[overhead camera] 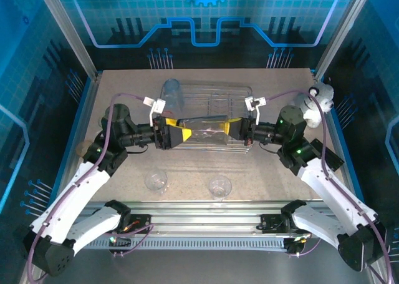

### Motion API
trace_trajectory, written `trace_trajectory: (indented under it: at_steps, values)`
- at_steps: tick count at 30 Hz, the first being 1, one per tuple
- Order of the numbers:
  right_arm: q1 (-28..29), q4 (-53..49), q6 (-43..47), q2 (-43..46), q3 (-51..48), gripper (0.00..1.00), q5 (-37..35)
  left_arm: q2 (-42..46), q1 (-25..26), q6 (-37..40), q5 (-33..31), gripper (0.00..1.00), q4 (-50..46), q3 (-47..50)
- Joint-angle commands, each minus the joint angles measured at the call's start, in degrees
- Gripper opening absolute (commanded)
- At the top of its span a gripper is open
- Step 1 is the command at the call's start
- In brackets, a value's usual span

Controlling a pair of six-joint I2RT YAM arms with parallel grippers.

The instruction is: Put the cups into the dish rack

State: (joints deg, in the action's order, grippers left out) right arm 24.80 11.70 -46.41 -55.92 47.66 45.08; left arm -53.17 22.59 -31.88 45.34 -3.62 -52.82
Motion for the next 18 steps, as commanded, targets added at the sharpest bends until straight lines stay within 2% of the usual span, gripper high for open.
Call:
trace_trajectory:
  at_steps: [1, 6, 11, 14, 16, 18]
  values:
    - [0.84, 9.98, -4.46, -0.68, 0.61, 0.0, 3.67, -0.11, 0.59, -2.32, 3.47, 0.98, 4.07, -0.2]
    - [1.14, 13.51, -6.82, -3.12, 0.38, 0.0, 3.08, -0.36, 0.7, -4.01, 5.36, 0.9, 7.2, 0.83]
    - [2.03, 12.11, -6.13, -5.3, 1.69, 0.0, 3.38, -0.18, 0.7, -4.43, 5.46, 0.64, 8.38, 1.03]
    - [2.42, 8.38, -4.48, -6.45, 2.44, 0.01, 3.09, -0.3, 0.74, -4.23, 4.99, 0.43, 8.72, 0.96]
    - [2.49, 4.84, -2.77, -6.74, 4.39, 0.28, 2.25, -0.36, 0.79, -3.4, 3.65, 0.31, 7.8, 0.9]
    - [2.35, -1.95, 0.43, -6.34, 5.66, 0.51, -0.23, -0.23, 0.73, -1.75, 1.23, 0.24, 5.47, 0.49]
